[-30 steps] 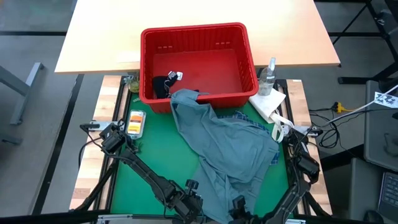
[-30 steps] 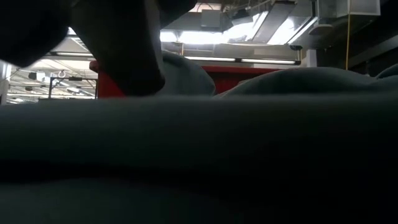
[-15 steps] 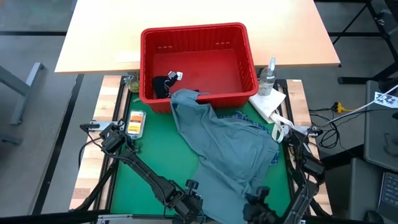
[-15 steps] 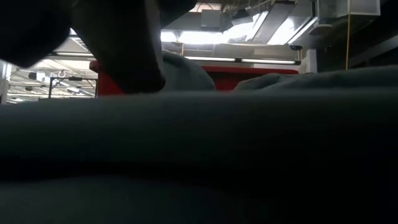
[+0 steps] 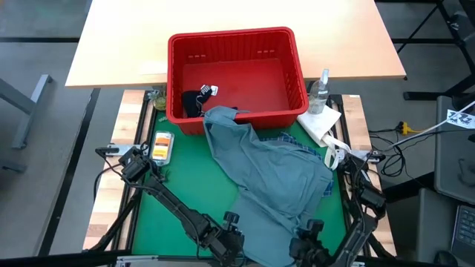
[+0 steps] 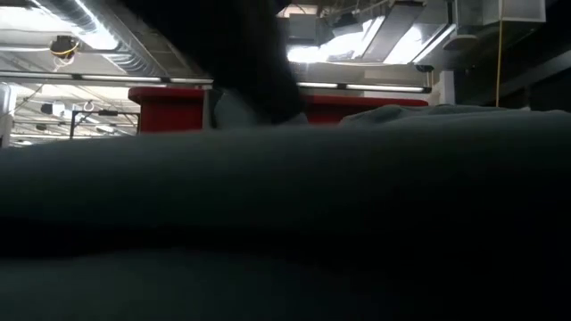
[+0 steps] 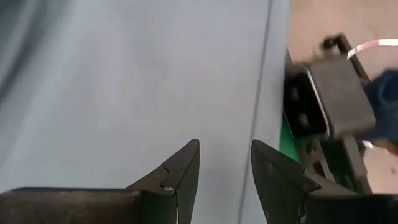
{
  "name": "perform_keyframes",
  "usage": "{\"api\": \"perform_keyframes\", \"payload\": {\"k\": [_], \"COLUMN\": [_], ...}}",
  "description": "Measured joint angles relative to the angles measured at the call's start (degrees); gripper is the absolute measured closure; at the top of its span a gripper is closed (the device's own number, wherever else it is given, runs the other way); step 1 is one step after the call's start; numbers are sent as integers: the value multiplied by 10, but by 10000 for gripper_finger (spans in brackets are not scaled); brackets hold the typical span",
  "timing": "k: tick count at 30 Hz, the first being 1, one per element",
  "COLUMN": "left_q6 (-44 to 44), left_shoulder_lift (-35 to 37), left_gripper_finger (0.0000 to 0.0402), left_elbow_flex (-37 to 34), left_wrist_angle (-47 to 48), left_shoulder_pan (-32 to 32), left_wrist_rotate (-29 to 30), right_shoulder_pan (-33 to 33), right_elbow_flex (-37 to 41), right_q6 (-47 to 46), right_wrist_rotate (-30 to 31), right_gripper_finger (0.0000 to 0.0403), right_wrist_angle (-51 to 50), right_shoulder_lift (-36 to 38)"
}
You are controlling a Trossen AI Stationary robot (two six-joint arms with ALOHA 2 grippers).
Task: Fold Laundry from Bin
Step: Fold the blue pants on top of the blue shirt
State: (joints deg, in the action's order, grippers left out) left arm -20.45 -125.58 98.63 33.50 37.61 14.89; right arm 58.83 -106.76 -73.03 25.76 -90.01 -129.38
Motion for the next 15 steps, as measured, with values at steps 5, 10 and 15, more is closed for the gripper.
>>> {"api": "perform_keyframes", "payload": {"k": [5,10,15], "left_q6": [3,6,6], "left_shoulder_lift": [0,0,0], "left_gripper_finger": [262,262,262], "left_elbow_flex": [0,0,0], "left_wrist_angle": [-53,-87,-107], "left_shoulder_pan": [-10,-30,-53], "left_wrist_rotate": [33,42,42], "right_shoulder_pan": [-15,-24,-26], "right_elbow_flex": [0,0,0], "right_q6": [31,79,104], "right_wrist_rotate": [-44,-102,-143], "right_gripper_finger": [330,285,260], "right_wrist_angle": [0,0,0], "right_shoulder_lift": [0,0,4]}}
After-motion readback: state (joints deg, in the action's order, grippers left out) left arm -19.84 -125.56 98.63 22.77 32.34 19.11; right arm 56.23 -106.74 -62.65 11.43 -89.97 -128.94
